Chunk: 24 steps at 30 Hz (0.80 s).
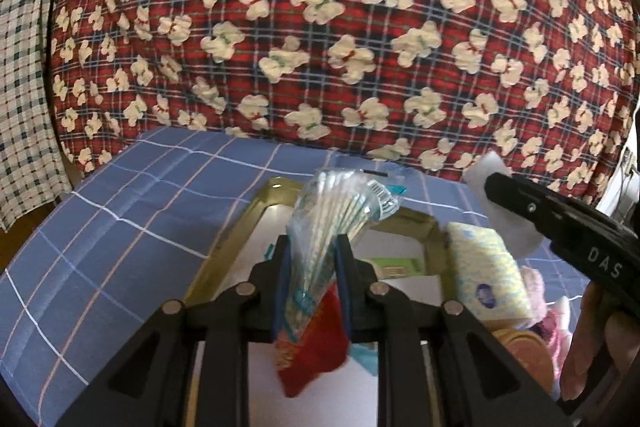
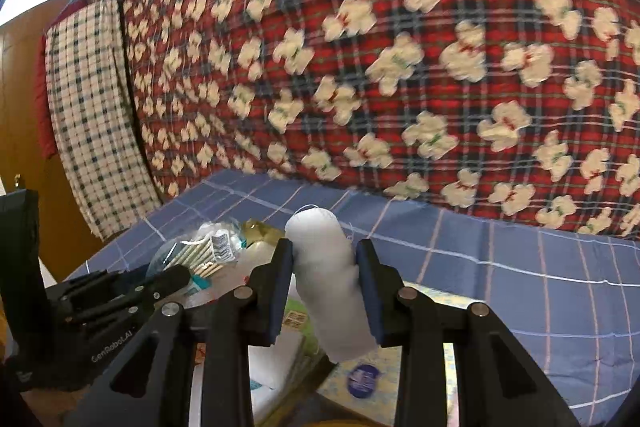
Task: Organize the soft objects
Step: 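Carry the bag in the left gripper while the right gripper carries the white cloth over the tray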
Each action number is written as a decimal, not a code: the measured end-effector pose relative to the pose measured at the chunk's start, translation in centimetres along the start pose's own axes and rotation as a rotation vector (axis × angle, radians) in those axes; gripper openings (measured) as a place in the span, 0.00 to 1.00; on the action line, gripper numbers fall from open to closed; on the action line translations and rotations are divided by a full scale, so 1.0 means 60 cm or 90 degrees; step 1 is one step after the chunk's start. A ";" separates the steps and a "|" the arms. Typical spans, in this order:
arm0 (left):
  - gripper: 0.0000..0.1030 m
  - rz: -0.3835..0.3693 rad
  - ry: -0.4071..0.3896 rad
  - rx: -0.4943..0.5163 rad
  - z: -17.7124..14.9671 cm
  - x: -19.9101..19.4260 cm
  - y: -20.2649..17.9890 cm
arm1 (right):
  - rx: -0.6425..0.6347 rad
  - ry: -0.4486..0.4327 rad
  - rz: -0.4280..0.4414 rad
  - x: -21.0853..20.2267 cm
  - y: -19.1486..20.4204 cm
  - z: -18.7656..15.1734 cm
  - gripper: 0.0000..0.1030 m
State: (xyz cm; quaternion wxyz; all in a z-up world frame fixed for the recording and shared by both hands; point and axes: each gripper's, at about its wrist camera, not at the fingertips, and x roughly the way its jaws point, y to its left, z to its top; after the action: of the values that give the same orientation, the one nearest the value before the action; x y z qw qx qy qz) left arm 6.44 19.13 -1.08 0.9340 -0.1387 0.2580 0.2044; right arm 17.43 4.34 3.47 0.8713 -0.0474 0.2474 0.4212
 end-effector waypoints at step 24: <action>0.20 0.015 0.056 -0.009 0.000 0.022 0.035 | -0.061 0.135 0.041 0.124 0.073 0.000 0.35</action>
State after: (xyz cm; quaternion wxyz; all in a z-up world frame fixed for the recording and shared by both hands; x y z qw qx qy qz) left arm 6.52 21.37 -2.11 0.9184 -0.1509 0.2989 0.2105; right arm 18.01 12.47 0.52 0.8228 -0.1252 0.3194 0.4532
